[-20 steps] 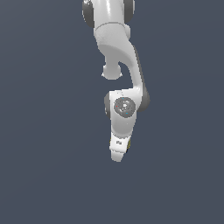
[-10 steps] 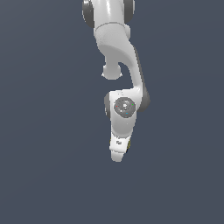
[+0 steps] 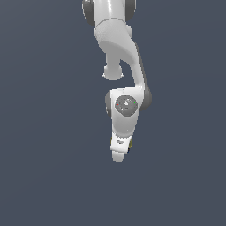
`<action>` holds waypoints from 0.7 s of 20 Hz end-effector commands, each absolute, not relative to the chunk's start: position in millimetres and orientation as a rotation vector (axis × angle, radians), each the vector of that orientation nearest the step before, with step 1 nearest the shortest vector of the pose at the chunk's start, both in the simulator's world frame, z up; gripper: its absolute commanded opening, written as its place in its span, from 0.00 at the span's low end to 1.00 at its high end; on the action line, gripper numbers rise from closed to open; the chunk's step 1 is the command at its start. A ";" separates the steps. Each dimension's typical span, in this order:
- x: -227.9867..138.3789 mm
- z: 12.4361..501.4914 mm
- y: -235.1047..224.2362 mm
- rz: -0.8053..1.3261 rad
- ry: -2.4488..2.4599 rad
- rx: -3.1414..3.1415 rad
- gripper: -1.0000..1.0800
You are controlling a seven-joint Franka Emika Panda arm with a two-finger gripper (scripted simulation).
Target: Pick up the object and move it to a goal position.
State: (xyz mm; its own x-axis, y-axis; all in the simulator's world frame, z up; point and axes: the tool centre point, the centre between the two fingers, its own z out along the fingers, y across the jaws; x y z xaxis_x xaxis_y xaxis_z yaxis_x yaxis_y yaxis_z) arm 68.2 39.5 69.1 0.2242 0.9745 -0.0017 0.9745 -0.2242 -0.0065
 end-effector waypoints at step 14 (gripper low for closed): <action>61.9 211.4 46.3 0.001 -1.959 -2.456 0.00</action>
State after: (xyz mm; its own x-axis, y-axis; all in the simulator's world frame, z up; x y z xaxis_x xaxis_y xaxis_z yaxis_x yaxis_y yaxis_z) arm 62.2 45.2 190.4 0.2226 0.9749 -0.0020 0.9749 -0.2226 -0.0051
